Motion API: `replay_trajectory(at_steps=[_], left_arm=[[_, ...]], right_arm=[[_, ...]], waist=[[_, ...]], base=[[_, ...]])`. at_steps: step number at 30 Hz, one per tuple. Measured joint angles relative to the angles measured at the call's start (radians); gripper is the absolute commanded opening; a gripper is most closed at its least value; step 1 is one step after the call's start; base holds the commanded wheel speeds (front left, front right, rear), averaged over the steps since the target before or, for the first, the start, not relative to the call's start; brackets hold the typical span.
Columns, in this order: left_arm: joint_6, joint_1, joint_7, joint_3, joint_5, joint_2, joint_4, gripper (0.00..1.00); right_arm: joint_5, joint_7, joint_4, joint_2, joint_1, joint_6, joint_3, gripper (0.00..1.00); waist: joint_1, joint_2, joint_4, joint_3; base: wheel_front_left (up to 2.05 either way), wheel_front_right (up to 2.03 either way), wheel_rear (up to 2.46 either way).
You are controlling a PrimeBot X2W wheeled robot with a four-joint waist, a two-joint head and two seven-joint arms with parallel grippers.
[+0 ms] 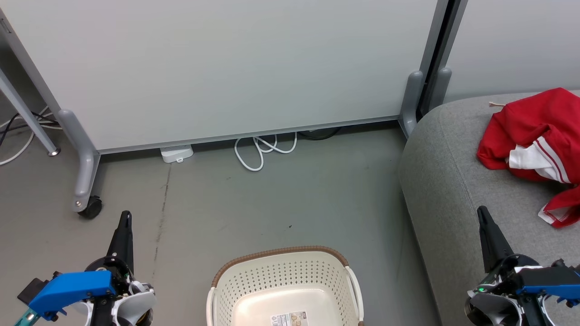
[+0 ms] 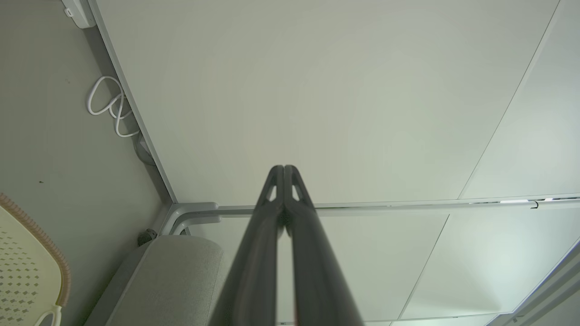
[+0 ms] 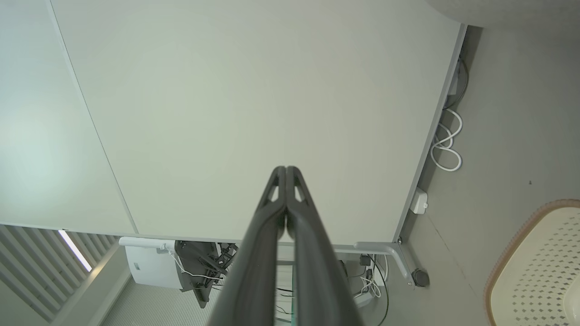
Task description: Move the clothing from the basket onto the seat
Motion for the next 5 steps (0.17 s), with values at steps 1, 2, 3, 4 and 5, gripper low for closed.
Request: replay_trajectory(at_steps=[1, 2, 3, 4, 5], left_arm=[[0.0, 0.0, 0.0, 0.0, 0.0, 0.0, 0.0, 0.0], [0.0, 0.0, 0.0, 0.0, 0.0, 0.0, 0.0, 0.0], [0.0, 0.0, 0.0, 0.0, 0.0, 0.0, 0.0, 0.0], [0.0, 0.0, 0.0, 0.0, 0.0, 0.0, 0.0, 0.0], [0.0, 0.0, 0.0, 0.0, 0.0, 0.0, 0.0, 0.0]], right_arm=[[0.0, 0.0, 0.0, 0.0, 0.0, 0.0, 0.0, 0.0], [0.0, 0.0, 0.0, 0.0, 0.0, 0.0, 0.0, 0.0], [0.0, 0.0, 0.0, 0.0, 0.0, 0.0, 0.0, 0.0], [0.0, 0.0, 0.0, 0.0, 0.0, 0.0, 0.0, 0.0], [0.0, 0.0, 0.0, 0.0, 0.0, 0.0, 0.0, 0.0]], waist=[[0.0, 0.0, 0.0, 0.0], [0.0, 0.0, 0.0, 0.0], [0.0, 0.0, 0.0, 0.0], [0.0, 0.0, 0.0, 0.0], [0.0, 0.0, 0.0, 0.0]], base=[[0.0, 0.0, 0.0], [0.0, 0.0, 0.0], [0.0, 0.0, 0.0], [0.0, 0.0, 0.0], [0.0, 0.0, 0.0]])
